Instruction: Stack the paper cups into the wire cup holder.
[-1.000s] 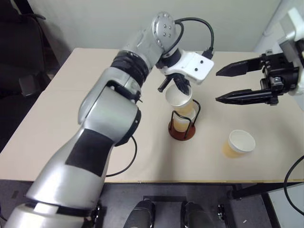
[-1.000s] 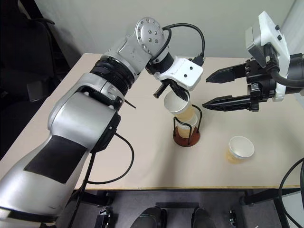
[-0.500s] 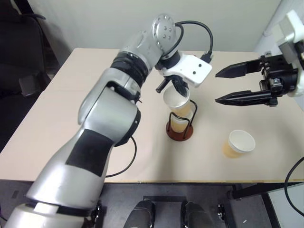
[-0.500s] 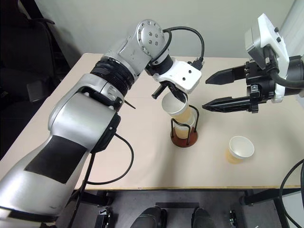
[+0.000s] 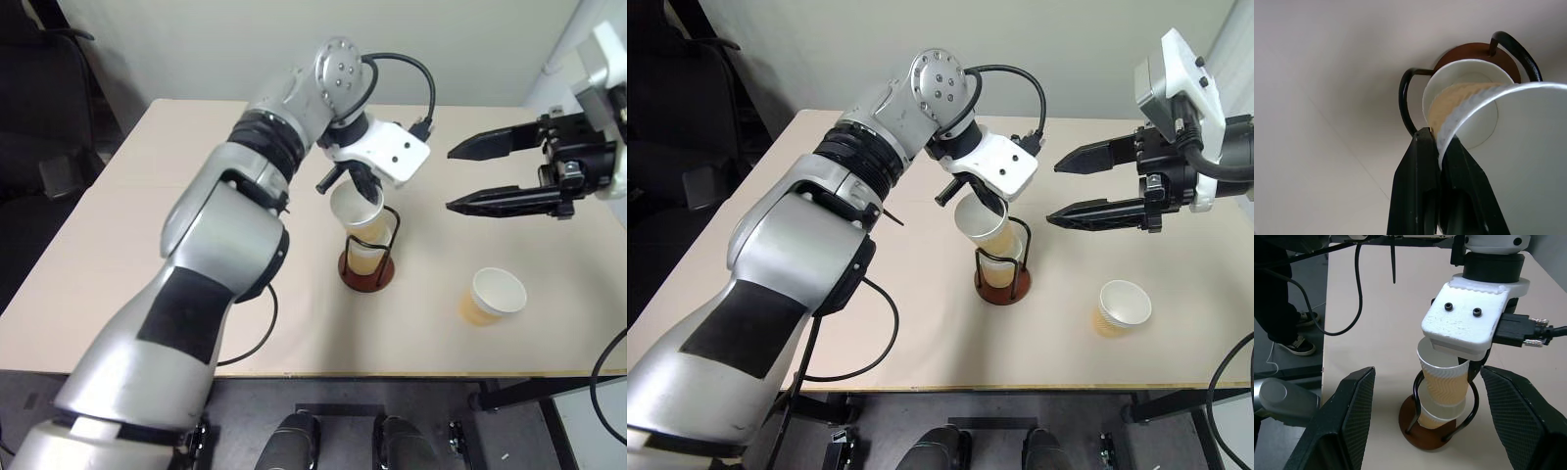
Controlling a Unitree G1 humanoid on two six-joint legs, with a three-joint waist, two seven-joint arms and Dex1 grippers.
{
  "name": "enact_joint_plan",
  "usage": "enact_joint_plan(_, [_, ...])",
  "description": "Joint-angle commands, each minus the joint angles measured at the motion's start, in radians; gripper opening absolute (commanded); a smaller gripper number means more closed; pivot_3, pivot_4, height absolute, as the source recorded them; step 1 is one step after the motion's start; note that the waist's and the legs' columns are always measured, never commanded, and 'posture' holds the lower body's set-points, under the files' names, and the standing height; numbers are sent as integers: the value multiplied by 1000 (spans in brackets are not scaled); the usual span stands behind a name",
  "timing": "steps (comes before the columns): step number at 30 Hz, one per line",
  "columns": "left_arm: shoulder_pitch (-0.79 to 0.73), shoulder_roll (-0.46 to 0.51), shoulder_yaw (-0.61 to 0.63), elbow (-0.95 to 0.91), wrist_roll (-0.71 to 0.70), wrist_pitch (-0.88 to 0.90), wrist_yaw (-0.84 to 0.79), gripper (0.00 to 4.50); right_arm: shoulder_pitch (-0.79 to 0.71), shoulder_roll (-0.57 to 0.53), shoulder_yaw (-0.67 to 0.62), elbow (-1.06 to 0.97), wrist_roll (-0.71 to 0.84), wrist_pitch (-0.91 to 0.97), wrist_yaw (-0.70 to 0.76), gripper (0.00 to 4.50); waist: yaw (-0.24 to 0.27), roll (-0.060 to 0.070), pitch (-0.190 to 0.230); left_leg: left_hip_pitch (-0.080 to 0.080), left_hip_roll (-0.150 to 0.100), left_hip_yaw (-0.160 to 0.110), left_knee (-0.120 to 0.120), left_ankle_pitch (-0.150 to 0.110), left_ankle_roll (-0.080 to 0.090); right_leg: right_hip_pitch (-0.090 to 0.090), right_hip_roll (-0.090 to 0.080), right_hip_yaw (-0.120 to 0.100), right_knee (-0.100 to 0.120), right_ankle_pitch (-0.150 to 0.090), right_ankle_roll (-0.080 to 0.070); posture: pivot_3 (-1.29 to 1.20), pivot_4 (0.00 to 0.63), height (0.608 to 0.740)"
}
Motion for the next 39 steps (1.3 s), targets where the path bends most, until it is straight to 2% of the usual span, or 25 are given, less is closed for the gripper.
enact_joint_plan(1, [-10,-7,3,-4,-2,-8,-30,44,-4,-20,-44,-22,12,-6,-4,3489,0,0,0,0,0,0,0,0,0,0,0,0,0,0,0,0,150,740])
enact_joint_plan(4, [-7,-15,5,-6,-4,-15,-23,44,-1,-23,-45,-25,15,-5,-4,3489,0,0,0,0,0,0,0,0,0,0,0,0,0,0,0,0,150,740])
enact_joint_plan(6, [-3,-18,3,-8,-2,-33,-15,425,3,-29,-46,-27,16,-3,-3,3489,1,0,0,0,0,0,0,0,0,0,0,0,0,0,0,0,150,740])
enact_joint_plan(29, [-7,-26,11,-3,-10,-13,-32,425,22,-53,-51,-34,22,-5,-5,3489,1,0,0,0,0,0,0,0,0,0,0,0,0,0,1,0,150,740])
enact_joint_plan(32, [-7,-26,8,-4,-5,-18,-17,988,21,-55,-50,-33,22,-6,-5,3489,1,0,0,0,0,0,0,0,0,0,0,0,0,0,1,0,150,740])
enact_joint_plan(37, [-11,-32,8,-5,-3,-22,-4,2761,20,-55,-48,-33,21,-6,-5,3489,1,0,0,0,0,0,1,0,0,0,0,0,0,1,1,0,150,740])
enact_joint_plan(39, [-14,-36,8,-5,-1,-23,12,2761,19,-54,-47,-33,21,-5,-5,3489,1,0,0,0,0,0,1,0,0,0,0,0,0,1,1,0,150,740])
